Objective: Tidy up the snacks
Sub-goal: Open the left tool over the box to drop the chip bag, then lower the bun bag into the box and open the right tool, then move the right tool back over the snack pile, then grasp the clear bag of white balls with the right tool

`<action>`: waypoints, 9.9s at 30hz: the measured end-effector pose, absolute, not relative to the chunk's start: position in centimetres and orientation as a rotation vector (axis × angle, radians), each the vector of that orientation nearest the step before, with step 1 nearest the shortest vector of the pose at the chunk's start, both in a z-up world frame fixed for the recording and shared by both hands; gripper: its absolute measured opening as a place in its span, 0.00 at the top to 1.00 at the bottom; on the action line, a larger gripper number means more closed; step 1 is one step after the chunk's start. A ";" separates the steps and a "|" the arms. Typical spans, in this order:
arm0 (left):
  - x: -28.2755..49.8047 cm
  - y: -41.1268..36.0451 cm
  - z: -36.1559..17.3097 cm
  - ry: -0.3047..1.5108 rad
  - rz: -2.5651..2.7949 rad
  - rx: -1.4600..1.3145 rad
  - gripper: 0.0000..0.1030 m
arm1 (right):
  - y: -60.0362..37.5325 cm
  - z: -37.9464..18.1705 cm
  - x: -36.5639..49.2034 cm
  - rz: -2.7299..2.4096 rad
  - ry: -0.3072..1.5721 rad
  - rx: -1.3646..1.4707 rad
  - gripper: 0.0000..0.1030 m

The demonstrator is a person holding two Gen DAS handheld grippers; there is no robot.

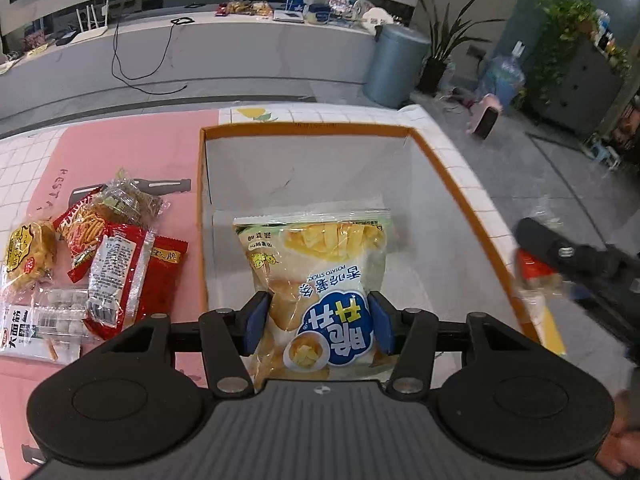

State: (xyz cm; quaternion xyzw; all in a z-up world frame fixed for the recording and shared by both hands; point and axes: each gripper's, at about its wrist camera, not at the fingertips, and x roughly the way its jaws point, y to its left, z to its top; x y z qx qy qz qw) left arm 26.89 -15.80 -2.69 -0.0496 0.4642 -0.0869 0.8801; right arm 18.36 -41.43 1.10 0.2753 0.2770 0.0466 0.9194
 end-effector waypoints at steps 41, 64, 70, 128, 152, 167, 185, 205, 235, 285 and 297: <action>19.9 -2.3 -2.4 0.944 -0.094 -0.240 0.15 | -26.5 -5.1 29.0 0.263 1.015 0.065 0.62; 19.6 -1.8 -3.1 0.982 -0.103 -0.241 0.15 | -26.6 -4.1 29.8 0.323 1.093 0.047 0.09; 19.8 -1.9 -3.6 1.003 -0.103 -0.226 0.15 | -27.8 -3.7 29.9 0.204 1.053 0.016 0.06; 18.1 0.4 -3.0 1.016 -0.094 -0.265 0.15 | -27.8 -6.9 29.6 0.104 1.259 -0.249 1.00; 14.2 4.6 0.7 0.923 0.002 -0.202 0.15 | -26.3 0.7 23.8 0.033 0.964 -0.155 0.71; 12.7 10.9 1.0 0.821 0.026 -0.112 0.13 | -13.4 5.5 17.5 0.340 0.579 0.067 0.22; 17.9 16.2 -9.0 0.864 0.004 -0.116 0.13 | -4.6 -6.7 21.1 0.489 0.601 -0.204 0.03; 18.8 19.5 -11.1 0.913 0.067 -0.199 0.13 | -0.3 -12.4 23.6 0.548 0.605 -0.369 0.03; 18.7 19.2 -11.3 0.927 0.074 -0.189 0.11 | -3.1 -11.5 24.0 0.579 0.593 -0.213 0.33; 18.5 20.1 -10.9 0.964 -0.048 -0.256 0.11 | 0.3 -9.2 33.3 1.166 1.068 -1.050 0.42; 18.3 20.8 -10.8 0.977 -0.058 -0.287 0.11 | 0.6 -9.5 29.9 0.842 1.281 -0.779 0.45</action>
